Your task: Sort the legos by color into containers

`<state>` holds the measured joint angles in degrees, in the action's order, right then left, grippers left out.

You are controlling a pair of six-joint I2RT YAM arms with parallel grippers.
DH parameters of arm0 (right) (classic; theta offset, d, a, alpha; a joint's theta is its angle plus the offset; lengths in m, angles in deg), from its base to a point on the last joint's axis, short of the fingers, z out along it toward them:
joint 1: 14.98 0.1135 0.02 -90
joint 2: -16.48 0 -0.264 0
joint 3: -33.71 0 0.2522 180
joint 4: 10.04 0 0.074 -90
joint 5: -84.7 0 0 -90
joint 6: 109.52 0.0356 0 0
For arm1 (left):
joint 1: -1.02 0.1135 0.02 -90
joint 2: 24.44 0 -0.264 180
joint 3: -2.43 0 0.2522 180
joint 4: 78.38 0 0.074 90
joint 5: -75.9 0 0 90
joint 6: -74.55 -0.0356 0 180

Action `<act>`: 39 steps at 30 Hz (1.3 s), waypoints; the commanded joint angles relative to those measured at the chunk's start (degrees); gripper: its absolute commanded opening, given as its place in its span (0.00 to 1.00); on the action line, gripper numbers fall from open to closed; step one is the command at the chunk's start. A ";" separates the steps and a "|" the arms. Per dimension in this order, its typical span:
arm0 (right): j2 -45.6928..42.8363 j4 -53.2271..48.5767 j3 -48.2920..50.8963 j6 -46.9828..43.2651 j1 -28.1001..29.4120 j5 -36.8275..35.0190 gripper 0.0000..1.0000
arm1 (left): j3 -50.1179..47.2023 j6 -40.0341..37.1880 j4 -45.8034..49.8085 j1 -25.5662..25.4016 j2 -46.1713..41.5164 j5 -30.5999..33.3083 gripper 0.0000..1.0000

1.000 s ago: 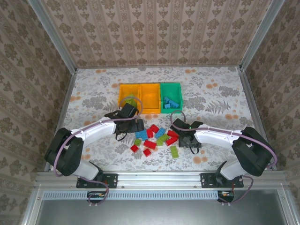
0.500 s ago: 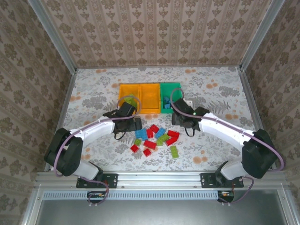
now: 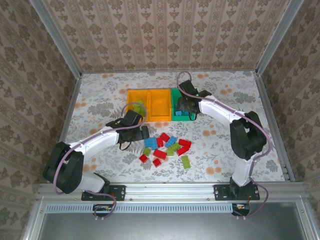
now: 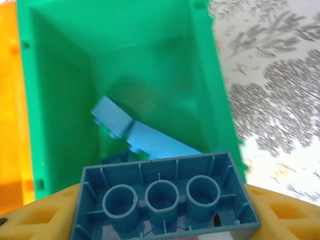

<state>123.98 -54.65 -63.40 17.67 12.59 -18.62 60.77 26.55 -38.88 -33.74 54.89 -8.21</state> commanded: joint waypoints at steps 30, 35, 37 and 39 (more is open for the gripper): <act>-8.15 -1.80 6.26 -3.26 3.01 4.32 0.94 | -3.09 0.33 1.50 1.54 -5.06 1.01 1.00; -12.41 -3.45 13.86 0.95 6.48 3.62 0.94 | -3.55 0.42 0.89 1.54 -4.91 0.89 1.00; -13.12 -4.21 17.12 4.22 8.02 3.49 0.94 | -3.68 0.45 0.54 1.54 -4.71 0.71 1.00; -13.54 -4.15 20.15 7.53 9.34 3.47 0.93 | -3.62 0.34 0.30 1.54 -4.54 0.61 1.00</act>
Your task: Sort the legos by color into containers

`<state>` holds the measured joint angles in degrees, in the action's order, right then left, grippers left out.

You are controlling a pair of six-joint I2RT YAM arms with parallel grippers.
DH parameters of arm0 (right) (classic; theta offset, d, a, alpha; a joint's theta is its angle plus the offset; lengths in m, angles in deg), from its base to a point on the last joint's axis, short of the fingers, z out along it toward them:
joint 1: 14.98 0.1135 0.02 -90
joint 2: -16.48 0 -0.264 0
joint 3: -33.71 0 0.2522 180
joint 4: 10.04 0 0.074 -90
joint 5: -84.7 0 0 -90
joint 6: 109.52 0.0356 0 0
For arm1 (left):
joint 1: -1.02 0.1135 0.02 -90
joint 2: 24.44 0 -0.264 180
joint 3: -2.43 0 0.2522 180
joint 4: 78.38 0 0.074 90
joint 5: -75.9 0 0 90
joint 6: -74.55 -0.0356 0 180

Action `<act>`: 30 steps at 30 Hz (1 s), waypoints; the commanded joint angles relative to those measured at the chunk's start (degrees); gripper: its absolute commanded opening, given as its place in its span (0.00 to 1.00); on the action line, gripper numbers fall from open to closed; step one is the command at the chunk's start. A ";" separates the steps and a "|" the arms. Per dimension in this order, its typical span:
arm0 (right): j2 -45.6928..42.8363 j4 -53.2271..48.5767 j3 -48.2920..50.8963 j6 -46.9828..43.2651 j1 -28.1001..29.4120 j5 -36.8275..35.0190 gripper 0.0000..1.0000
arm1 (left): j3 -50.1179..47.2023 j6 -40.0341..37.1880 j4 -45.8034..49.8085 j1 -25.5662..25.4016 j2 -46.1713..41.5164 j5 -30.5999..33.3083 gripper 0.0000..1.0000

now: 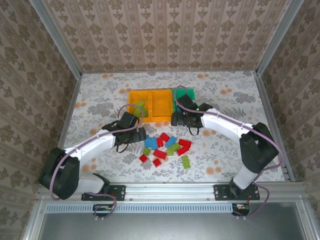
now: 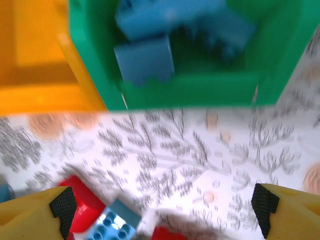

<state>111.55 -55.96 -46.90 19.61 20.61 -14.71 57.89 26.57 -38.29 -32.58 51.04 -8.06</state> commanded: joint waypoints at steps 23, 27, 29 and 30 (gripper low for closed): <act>3.59 -2.21 8.56 14.87 4.75 4.25 0.81 | -1.66 0.08 -0.90 0.38 -0.44 0.67 1.00; 4.11 -2.55 8.58 14.84 4.75 4.31 0.75 | -1.79 0.10 -1.10 0.42 -0.36 0.65 1.00; 4.80 -2.62 8.27 14.62 4.79 4.46 0.71 | -1.79 0.08 -1.17 0.47 -0.44 0.67 1.00; 5.24 -2.71 8.08 14.49 4.68 4.41 0.68 | -1.86 0.12 -1.08 0.47 -0.45 0.65 1.00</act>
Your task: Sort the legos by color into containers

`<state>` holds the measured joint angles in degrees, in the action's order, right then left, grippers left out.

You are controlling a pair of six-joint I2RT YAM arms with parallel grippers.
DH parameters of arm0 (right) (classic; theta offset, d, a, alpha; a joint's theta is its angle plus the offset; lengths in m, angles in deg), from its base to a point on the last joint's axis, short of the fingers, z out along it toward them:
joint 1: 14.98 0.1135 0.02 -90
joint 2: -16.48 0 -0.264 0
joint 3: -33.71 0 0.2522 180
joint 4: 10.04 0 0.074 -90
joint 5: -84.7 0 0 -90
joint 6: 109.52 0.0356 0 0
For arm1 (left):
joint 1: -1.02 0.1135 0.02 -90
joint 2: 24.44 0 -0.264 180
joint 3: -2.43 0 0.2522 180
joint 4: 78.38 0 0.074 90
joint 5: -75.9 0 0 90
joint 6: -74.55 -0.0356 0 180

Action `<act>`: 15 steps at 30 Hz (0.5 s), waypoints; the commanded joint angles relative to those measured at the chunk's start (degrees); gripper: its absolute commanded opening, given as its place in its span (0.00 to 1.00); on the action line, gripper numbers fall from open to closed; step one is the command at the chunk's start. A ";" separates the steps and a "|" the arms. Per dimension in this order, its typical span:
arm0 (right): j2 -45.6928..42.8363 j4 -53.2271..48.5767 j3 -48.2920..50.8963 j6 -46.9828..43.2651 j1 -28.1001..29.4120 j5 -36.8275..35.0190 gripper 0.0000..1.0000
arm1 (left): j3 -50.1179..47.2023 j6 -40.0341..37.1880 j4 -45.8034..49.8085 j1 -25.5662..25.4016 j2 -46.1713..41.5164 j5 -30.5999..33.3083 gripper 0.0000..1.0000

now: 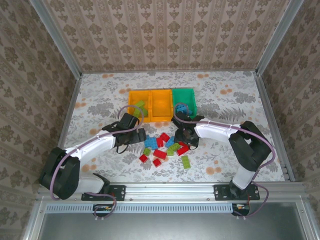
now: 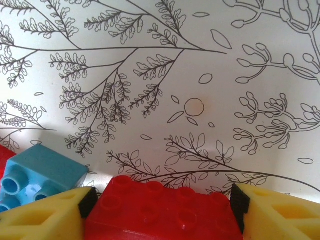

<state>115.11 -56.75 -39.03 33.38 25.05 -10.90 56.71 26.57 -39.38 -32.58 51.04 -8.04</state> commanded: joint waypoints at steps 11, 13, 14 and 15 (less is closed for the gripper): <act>-1.41 -4.84 -1.71 -0.88 0.04 -3.84 0.55 | -0.83 0.07 0.20 0.73 -0.86 0.88 1.00; -2.52 -5.62 -3.79 -2.30 -0.18 -4.28 0.55 | -0.79 0.03 -0.01 0.73 -0.78 0.71 1.00; -2.75 -5.95 -4.96 -2.91 -0.21 -4.32 0.55 | -0.80 0.08 -0.08 0.73 -0.78 0.65 1.00; -2.94 -6.16 -6.40 -3.70 -0.27 -4.41 0.55 | -0.70 0.12 -0.10 0.73 -0.73 0.62 1.00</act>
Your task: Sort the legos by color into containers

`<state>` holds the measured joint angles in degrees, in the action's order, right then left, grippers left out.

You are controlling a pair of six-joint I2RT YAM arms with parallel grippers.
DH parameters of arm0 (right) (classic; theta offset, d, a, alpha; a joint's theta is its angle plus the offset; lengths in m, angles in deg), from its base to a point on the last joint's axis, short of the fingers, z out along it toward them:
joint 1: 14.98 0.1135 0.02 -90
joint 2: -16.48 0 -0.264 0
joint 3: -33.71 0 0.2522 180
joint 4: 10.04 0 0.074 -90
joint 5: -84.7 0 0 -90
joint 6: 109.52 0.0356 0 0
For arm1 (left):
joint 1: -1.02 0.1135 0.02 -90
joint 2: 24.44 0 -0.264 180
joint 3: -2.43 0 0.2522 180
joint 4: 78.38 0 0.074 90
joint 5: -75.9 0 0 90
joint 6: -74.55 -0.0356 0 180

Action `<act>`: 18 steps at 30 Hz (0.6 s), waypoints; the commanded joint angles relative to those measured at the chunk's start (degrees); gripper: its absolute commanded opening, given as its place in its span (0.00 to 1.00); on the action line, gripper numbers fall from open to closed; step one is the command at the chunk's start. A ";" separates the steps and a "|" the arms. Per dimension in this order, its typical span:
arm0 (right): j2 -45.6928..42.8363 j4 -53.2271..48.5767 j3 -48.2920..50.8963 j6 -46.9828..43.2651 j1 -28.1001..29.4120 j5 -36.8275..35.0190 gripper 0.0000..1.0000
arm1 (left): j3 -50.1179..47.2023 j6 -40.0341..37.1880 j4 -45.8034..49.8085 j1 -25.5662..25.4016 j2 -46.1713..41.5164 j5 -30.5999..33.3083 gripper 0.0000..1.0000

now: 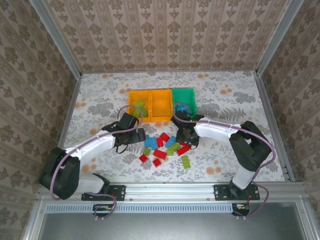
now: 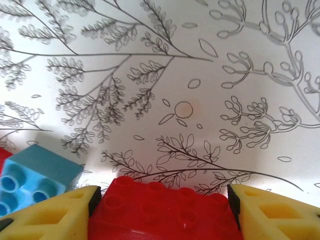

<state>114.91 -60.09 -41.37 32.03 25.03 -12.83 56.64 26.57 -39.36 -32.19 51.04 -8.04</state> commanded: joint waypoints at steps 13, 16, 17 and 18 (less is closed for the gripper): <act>5.48 5.08 -22.06 -6.87 -2.75 1.64 0.55 | -0.90 0.17 -0.14 0.34 -1.00 0.54 1.00; 9.14 9.61 -24.73 -6.05 -3.91 3.71 0.56 | -0.90 0.24 -0.32 0.34 -0.87 0.23 1.00; 10.44 10.13 -25.83 -5.96 -4.18 4.29 0.56 | -0.91 0.30 -0.46 0.34 -0.86 0.09 1.00; 11.99 10.37 -27.19 -5.89 -4.48 4.77 0.56 | -0.90 0.34 -0.62 0.34 -0.86 -0.13 1.00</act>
<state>123.35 -53.03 -65.50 26.21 21.40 -10.62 56.64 26.57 -39.38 -32.19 51.04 -8.08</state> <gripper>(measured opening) 0.610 0.993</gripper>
